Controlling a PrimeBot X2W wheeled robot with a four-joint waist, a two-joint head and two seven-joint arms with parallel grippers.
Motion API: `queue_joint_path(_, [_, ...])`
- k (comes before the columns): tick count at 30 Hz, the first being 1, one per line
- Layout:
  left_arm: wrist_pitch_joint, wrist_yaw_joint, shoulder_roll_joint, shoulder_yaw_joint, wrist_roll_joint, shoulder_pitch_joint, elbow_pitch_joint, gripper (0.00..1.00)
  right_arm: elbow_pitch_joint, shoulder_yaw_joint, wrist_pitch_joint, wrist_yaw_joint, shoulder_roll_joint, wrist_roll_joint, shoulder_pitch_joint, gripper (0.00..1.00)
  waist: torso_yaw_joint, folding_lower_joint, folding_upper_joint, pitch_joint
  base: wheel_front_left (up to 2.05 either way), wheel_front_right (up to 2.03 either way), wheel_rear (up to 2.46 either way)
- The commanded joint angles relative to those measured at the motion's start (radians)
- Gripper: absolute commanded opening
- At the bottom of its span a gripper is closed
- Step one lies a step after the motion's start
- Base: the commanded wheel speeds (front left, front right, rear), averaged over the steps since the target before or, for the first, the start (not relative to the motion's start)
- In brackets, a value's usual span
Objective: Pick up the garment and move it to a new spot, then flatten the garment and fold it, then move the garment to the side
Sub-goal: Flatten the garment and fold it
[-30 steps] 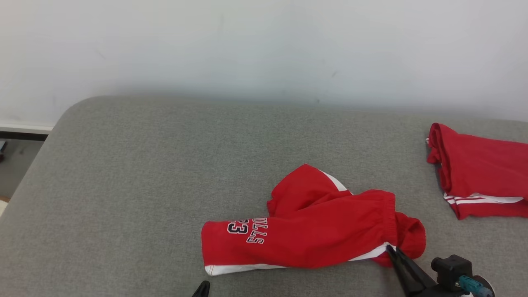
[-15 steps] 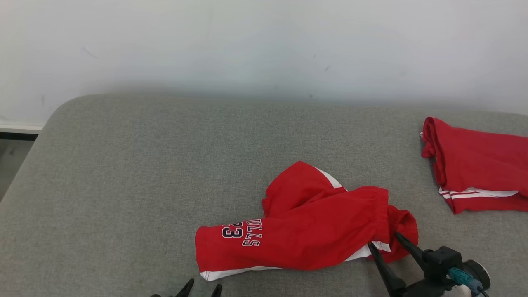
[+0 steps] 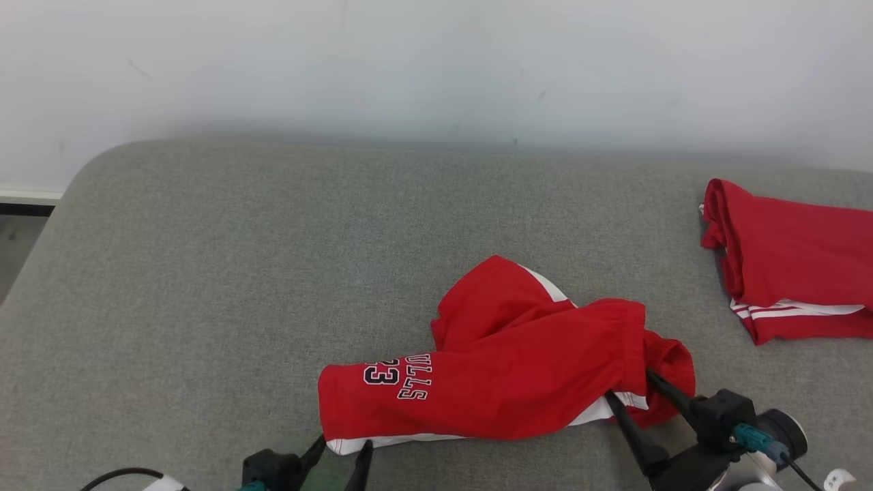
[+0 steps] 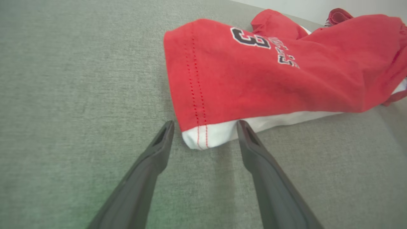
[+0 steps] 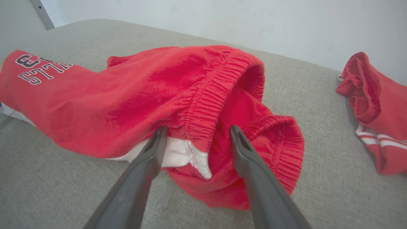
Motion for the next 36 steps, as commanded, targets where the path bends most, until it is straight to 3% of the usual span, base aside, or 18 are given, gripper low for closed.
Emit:
queue_joint_path(1, [-0.002,0.002,-0.001,-0.021,-0.02,-0.024,0.007,1.0,-0.003,0.006,0.003,-0.002,-0.007,0.008,-0.017,0.3,-0.002,-0.0001,-0.0001,0.008,0.0,0.0,0.0])
queue_joint_path(2, [-0.002,0.002,-0.002,-0.029,-0.04,-0.033,0.001,0.38,-0.005,0.011,0.001,-0.002,-0.006,0.008,-0.021,0.0,-0.002,-0.0001,-0.0001,0.01,0.0,0.0,0.0])
queue_joint_path(3, [-0.002,0.002,-0.004,-0.041,-0.059,-0.032,-0.002,0.0,-0.004,0.013,0.0,-0.002,-0.007,0.011,-0.024,0.0,-0.002,-0.0001,-0.0001,0.011,0.0,0.0,0.0])
queue_joint_path(8, [-0.002,0.002,0.021,-0.049,-0.079,-0.006,-0.034,0.0,-0.004,0.027,-0.008,-0.002,-0.001,0.03,-0.02,0.0,-0.001,-0.0001,-0.0001,-0.008,0.0,0.0,0.0])
queue_joint_path(11, [-0.002,0.002,0.029,-0.04,-0.063,0.049,-0.138,0.0,-0.038,0.003,-0.013,-0.002,0.001,0.086,0.018,0.0,0.0,-0.0001,-0.0001,-0.028,0.0,0.0,0.0])
queue_joint_path(19, [-0.002,0.002,0.145,-0.019,-0.091,0.184,-0.428,0.0,-0.279,-0.085,0.057,-0.002,-0.052,0.223,0.143,0.0,0.012,-0.0001,-0.0001,-0.059,0.0,0.0,0.0])
queue_joint_path(23, [-0.002,0.002,0.168,0.02,-0.146,0.186,-0.492,0.0,-0.364,-0.114,0.113,-0.002,-0.06,0.253,0.155,0.0,0.003,-0.0001,-0.0001,-0.068,0.0,0.0,0.0])
queue_joint_path(27, [0.027,0.002,0.219,0.008,-0.185,0.094,-0.519,0.0,-0.423,-0.134,0.195,-0.002,-0.087,0.279,0.116,0.0,-0.01,-0.0001,-0.0001,-0.069,0.0,0.0,0.0])
queue_joint_path(30, [0.079,0.002,0.259,-0.036,-0.205,-0.03,-0.506,0.0,-0.423,-0.132,0.255,-0.002,-0.072,0.334,0.04,0.0,-0.021,-0.0001,-0.0001,-0.055,0.0,0.0,0.0])
queue_joint_path(36, [0.231,0.002,0.311,-0.109,-0.266,-0.398,-0.446,0.0,-0.323,-0.098,0.363,-0.002,-0.039,0.477,-0.279,0.0,-0.057,-0.0001,-0.0001,0.062,0.0,0.0,0.0])
